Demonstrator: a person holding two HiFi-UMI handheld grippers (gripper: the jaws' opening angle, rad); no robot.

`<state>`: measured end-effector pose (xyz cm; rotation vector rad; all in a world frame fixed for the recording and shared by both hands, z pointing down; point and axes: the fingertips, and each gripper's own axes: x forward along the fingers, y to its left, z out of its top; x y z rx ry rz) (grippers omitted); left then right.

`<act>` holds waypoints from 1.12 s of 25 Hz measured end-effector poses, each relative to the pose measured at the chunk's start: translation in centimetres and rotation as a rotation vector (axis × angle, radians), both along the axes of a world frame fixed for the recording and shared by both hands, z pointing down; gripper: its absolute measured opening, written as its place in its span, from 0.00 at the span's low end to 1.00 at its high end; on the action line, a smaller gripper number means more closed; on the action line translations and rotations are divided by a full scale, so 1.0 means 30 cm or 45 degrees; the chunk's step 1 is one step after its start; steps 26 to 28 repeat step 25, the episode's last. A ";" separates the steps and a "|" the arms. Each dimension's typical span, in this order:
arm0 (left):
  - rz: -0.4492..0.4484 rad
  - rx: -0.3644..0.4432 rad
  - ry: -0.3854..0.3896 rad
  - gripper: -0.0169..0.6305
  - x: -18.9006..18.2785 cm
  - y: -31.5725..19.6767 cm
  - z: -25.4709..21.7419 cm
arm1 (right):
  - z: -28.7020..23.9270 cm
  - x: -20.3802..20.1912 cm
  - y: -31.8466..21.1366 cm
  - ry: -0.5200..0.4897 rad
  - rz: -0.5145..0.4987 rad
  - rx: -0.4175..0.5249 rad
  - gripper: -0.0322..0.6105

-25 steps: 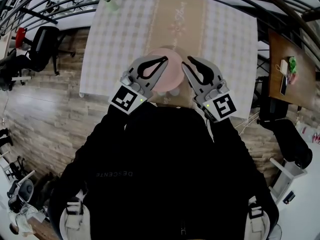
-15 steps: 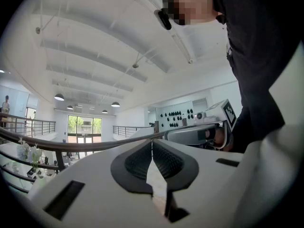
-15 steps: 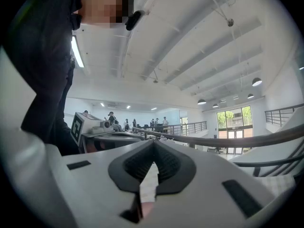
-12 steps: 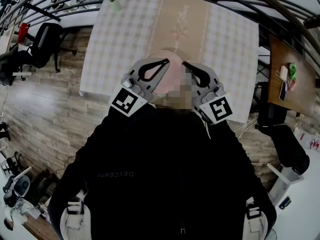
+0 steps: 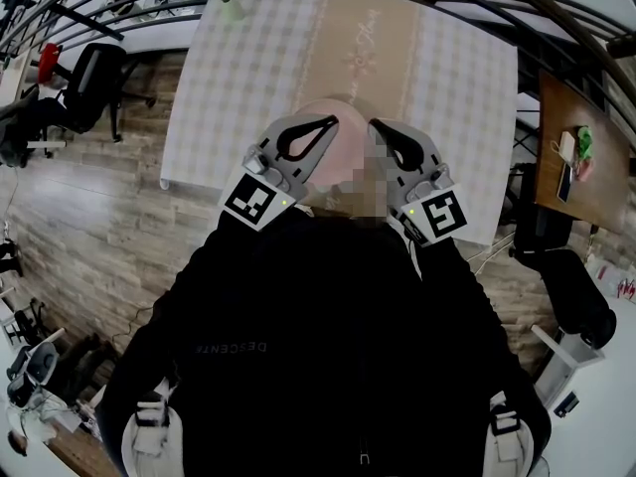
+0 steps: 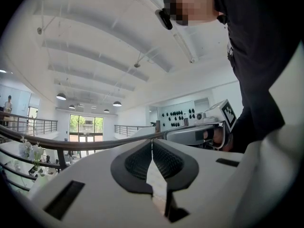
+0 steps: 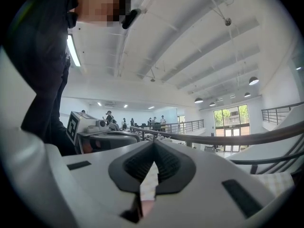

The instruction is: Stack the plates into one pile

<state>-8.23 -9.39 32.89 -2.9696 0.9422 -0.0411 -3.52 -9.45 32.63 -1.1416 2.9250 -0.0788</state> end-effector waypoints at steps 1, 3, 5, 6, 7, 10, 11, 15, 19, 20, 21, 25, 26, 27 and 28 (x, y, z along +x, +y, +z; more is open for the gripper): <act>-0.001 -0.002 0.000 0.06 0.000 -0.002 0.001 | 0.000 0.000 -0.001 0.002 0.001 0.002 0.05; -0.001 -0.001 -0.001 0.06 0.000 -0.003 0.002 | 0.000 0.001 -0.003 0.003 0.002 0.004 0.05; -0.001 0.003 0.001 0.06 0.001 -0.006 0.001 | 0.000 0.003 -0.005 -0.001 0.004 0.002 0.05; -0.002 0.002 0.002 0.06 0.001 -0.008 0.000 | 0.001 0.003 -0.007 -0.002 0.005 0.000 0.05; -0.003 -0.001 0.003 0.06 0.000 -0.010 0.000 | 0.002 0.003 -0.009 -0.002 0.006 -0.003 0.05; -0.007 -0.008 0.003 0.06 -0.006 -0.021 0.003 | 0.008 0.001 -0.018 0.004 0.007 -0.014 0.05; -0.010 -0.008 0.003 0.06 -0.008 -0.025 0.004 | 0.009 0.000 -0.020 0.004 0.008 -0.018 0.05; -0.015 0.001 0.003 0.06 -0.011 -0.035 0.004 | 0.014 0.004 -0.025 0.008 0.003 -0.014 0.05; -0.012 0.000 0.003 0.06 -0.010 -0.038 0.004 | 0.010 0.001 -0.029 0.003 0.000 -0.027 0.05; -0.010 0.000 0.003 0.06 -0.009 -0.038 0.005 | 0.009 -0.001 -0.028 0.002 -0.002 -0.028 0.05; -0.010 -0.001 0.004 0.06 -0.008 -0.038 0.005 | 0.010 -0.002 -0.028 0.003 -0.003 -0.030 0.05; -0.012 -0.008 0.011 0.06 -0.008 -0.040 0.007 | 0.018 -0.005 -0.030 0.011 -0.011 -0.037 0.05; -0.012 -0.008 0.011 0.06 -0.008 -0.040 0.007 | 0.018 -0.005 -0.030 0.011 -0.011 -0.037 0.05; -0.012 -0.008 0.011 0.06 -0.008 -0.040 0.007 | 0.018 -0.005 -0.030 0.011 -0.011 -0.037 0.05; -0.012 -0.008 0.011 0.06 -0.008 -0.040 0.007 | 0.018 -0.005 -0.030 0.011 -0.011 -0.037 0.05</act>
